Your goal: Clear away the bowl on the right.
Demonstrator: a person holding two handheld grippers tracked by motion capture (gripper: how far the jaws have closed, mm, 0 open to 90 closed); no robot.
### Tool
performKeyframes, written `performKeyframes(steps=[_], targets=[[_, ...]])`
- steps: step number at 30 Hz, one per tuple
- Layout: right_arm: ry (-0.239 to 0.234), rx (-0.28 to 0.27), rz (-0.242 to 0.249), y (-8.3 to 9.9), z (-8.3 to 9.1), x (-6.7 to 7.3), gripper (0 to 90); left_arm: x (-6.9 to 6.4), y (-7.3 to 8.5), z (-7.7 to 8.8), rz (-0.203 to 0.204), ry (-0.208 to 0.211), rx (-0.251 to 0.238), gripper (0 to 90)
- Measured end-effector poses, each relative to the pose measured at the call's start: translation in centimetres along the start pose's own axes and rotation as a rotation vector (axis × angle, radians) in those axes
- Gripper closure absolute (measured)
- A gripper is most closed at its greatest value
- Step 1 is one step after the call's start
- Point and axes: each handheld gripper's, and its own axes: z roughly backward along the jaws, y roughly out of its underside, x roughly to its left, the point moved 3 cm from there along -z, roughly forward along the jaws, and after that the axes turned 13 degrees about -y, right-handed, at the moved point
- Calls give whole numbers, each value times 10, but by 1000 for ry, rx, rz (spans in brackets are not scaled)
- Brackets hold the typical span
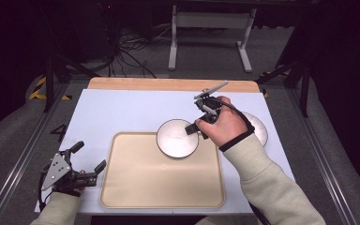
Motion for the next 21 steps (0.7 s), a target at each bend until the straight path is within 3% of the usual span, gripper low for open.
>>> performKeyframes(steps=[9, 21], targets=[[-50, 12, 24, -1, -12, 12, 791, 0, 0, 0, 1, 1, 1, 1], [-68, 37, 41, 0, -33, 18, 788, 0, 0, 0, 0, 2, 1, 1]])
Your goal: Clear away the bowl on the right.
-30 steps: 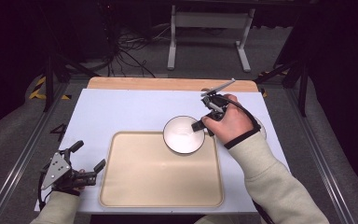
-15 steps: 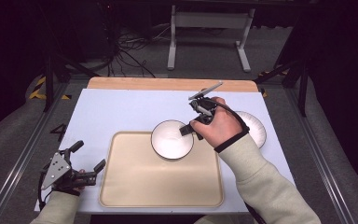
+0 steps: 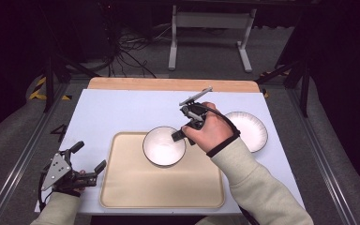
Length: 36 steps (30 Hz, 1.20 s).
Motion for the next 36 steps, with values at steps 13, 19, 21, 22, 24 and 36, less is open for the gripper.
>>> performKeyframes(steps=[13, 19, 21, 22, 24, 36], targets=[[14, 51, -17, 7, -25, -11, 784, 0, 0, 0, -1, 0, 0, 1], [17, 73, -33, 12, -36, -17, 783, 0, 0, 0, -1, 0, -1, 1], [16, 76, -39, 13, -39, -19, 782, 0, 0, 0, -1, 1, -1, 1], [14, 78, -40, 14, -41, -21, 782, 0, 0, 0, -2, 0, -1, 1], [10, 84, -46, 15, -46, -22, 782, 0, 0, 0, 0, 0, -1, 1], [10, 106, -65, 21, -61, -31, 778, 0, 0, 0, -2, 1, -1, 1]])
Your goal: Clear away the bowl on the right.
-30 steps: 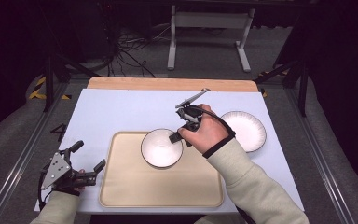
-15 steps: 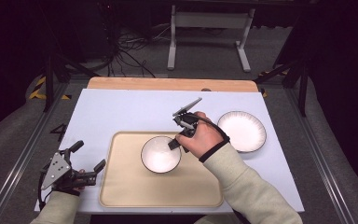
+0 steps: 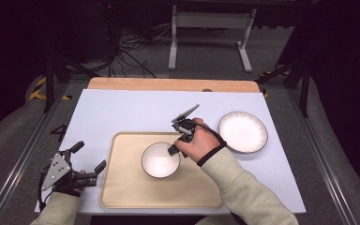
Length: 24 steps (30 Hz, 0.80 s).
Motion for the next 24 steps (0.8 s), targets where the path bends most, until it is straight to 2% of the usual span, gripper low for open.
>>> performKeyframes(steps=[24], targets=[[-4, 16, -25, 3, -15, -13, 766, 0, 0, 0, -1, 1, 0, 1]])
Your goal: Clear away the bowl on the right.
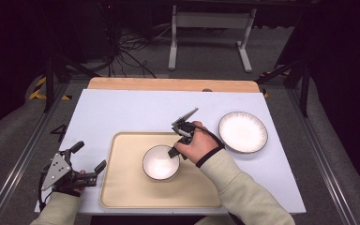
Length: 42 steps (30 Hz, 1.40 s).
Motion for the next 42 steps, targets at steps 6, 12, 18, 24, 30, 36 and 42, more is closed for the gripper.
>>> performKeyframes(steps=[6, 12, 18, 24, 30, 36, 42], targets=[[-3, 2, 1, 0, -1, -1, 765, 0, 0, 0, 0, 0, 0, 1], [-7, -3, 10, 0, 2, -4, 753, 0, 0, 0, -1, 0, 0, 1], [-4, -27, 24, -1, 8, -2, 719, 0, 0, 0, -1, -1, 1, 1], [25, -54, 62, 0, 12, 1, 692, 0, 0, 0, -1, 1, -1, 1], [64, -114, 144, 2, 24, 10, 640, 0, 0, 0, -1, -1, 0, 1], [99, -230, 286, 7, 35, 15, 466, 0, 0, 0, 0, -2, 1, 1], [79, -357, 421, 14, 42, 19, 323, 0, 0, 0, -2, -3, 1, 1]])
